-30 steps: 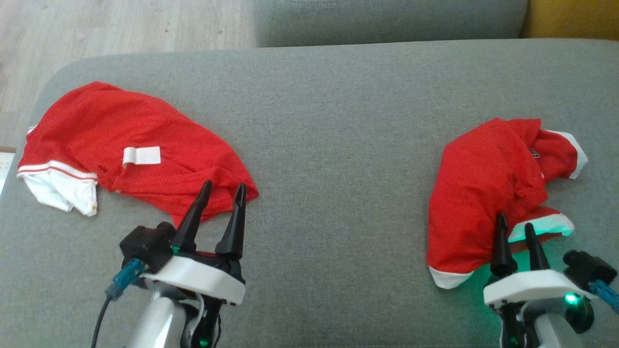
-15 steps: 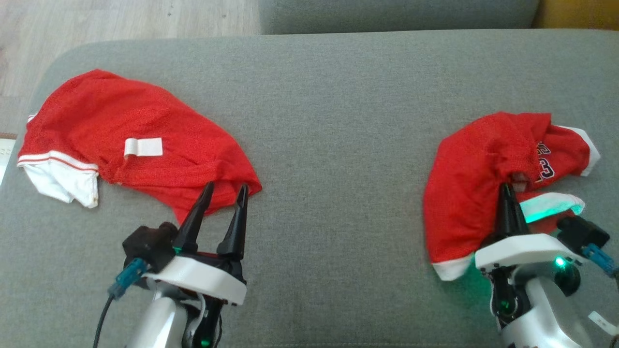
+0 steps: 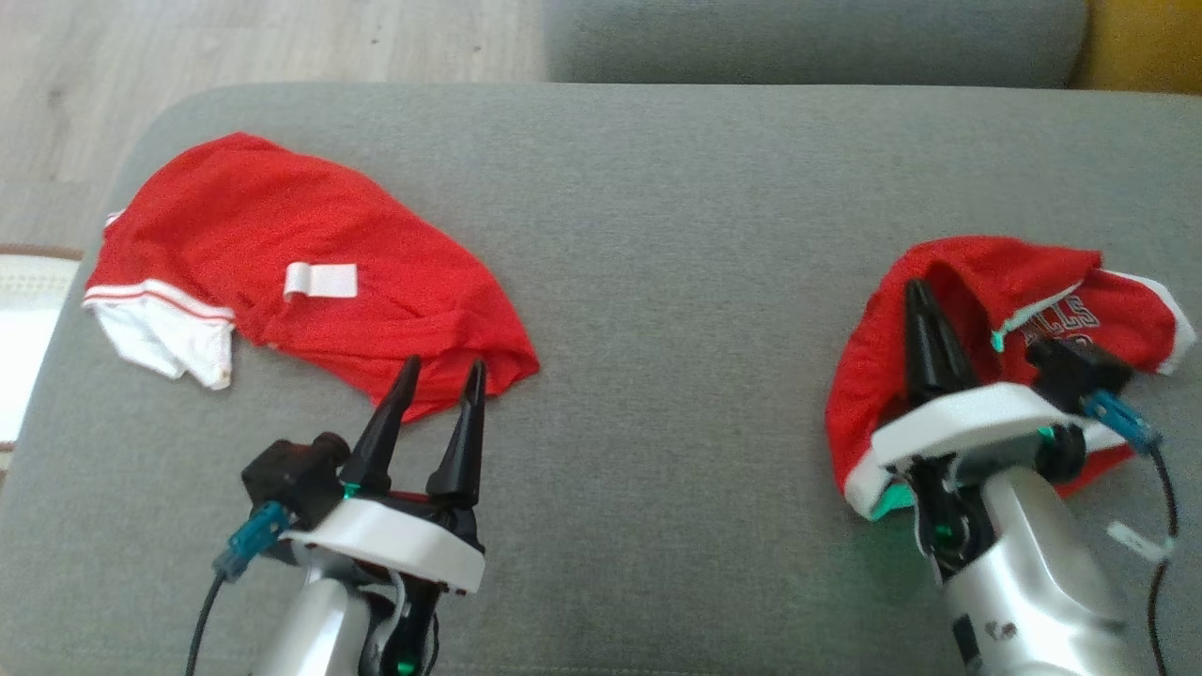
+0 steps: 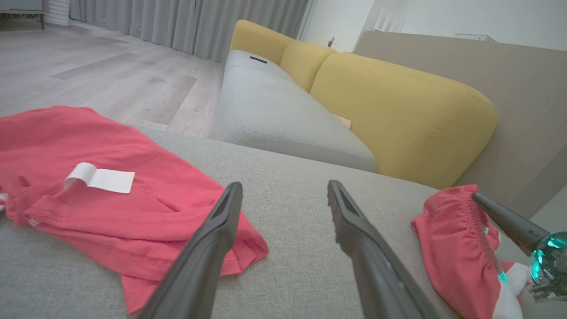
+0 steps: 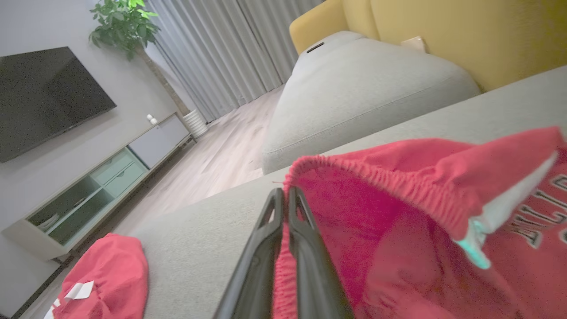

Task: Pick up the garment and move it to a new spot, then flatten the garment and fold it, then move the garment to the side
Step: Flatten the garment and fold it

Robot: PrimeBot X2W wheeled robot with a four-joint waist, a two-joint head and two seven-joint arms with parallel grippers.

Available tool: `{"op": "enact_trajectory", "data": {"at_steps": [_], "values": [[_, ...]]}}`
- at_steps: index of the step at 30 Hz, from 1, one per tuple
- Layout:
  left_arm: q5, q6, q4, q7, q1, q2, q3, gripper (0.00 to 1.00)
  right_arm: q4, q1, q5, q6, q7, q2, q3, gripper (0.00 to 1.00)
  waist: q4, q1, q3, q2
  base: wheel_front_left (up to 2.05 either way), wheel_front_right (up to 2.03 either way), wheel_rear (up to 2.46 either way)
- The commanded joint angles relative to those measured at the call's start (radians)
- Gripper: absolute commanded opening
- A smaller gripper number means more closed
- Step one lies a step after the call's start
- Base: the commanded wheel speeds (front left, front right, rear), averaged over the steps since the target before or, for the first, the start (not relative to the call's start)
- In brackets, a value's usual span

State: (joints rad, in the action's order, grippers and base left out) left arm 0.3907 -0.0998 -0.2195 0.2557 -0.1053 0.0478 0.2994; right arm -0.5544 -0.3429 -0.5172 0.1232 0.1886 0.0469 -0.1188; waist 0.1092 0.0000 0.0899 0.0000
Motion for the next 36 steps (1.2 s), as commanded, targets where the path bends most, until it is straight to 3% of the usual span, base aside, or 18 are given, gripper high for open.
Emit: {"op": "enact_trajectory", "data": {"at_steps": [1,11,12,13,14,15,21,27,32,36], "values": [[0.011,0.003,0.034,0.006,-0.037,0.002,-0.027,1.00,0.035,-0.050,0.010,0.008,-0.001,0.003,-0.031,0.00,0.011,0.0000,-0.002,0.0000,0.00,0.00,0.00],[0.026,0.007,0.030,0.006,-0.046,0.002,-0.003,1.00,-0.108,-0.209,0.014,0.008,-0.023,0.003,-0.171,0.00,0.099,0.0000,0.002,0.0000,0.00,0.00,0.00],[0.027,0.008,0.029,0.006,-0.046,0.002,-0.002,1.00,-0.130,-0.223,0.005,0.008,-0.020,0.003,-0.193,0.07,0.106,0.0000,0.002,0.0000,0.00,0.00,0.00],[0.028,0.008,0.027,0.006,-0.047,0.002,0.000,1.00,-0.149,-0.235,-0.007,0.008,-0.017,0.003,-0.220,0.24,0.113,0.0000,0.002,0.0000,0.00,0.00,0.00],[0.028,0.008,0.026,0.006,-0.047,0.002,0.001,1.00,-0.169,-0.245,-0.023,0.008,-0.015,0.003,-0.244,0.96,0.117,0.0000,0.002,0.0000,0.00,0.00,0.00],[0.028,0.009,0.025,0.006,-0.047,0.002,0.002,1.00,-0.191,-0.254,-0.033,0.008,-0.016,0.003,-0.271,1.00,0.120,0.0000,0.002,0.0000,0.00,0.00,0.00],[0.024,0.016,0.027,0.006,-0.040,0.002,-0.018,1.00,-0.255,-0.281,-0.040,0.008,0.008,0.003,-0.396,1.00,0.093,0.0000,-0.004,0.0000,0.00,0.00,0.00],[0.016,0.014,0.038,0.006,-0.036,0.002,-0.037,1.00,-0.263,-0.246,-0.010,0.008,0.045,0.003,-0.405,1.00,0.020,0.0000,-0.021,0.0000,0.00,0.00,0.00],[0.012,0.013,0.056,0.006,-0.031,0.002,-0.050,1.00,-0.214,-0.174,0.065,0.008,0.068,0.003,-0.309,1.00,-0.043,0.0000,-0.041,0.0000,0.00,0.00,0.00],[0.014,0.012,0.069,0.006,-0.020,0.002,-0.056,1.00,-0.079,-0.072,0.140,0.008,0.072,0.006,-0.166,1.00,-0.085,0.0000,-0.052,0.0000,0.00,0.00,0.00]]}}
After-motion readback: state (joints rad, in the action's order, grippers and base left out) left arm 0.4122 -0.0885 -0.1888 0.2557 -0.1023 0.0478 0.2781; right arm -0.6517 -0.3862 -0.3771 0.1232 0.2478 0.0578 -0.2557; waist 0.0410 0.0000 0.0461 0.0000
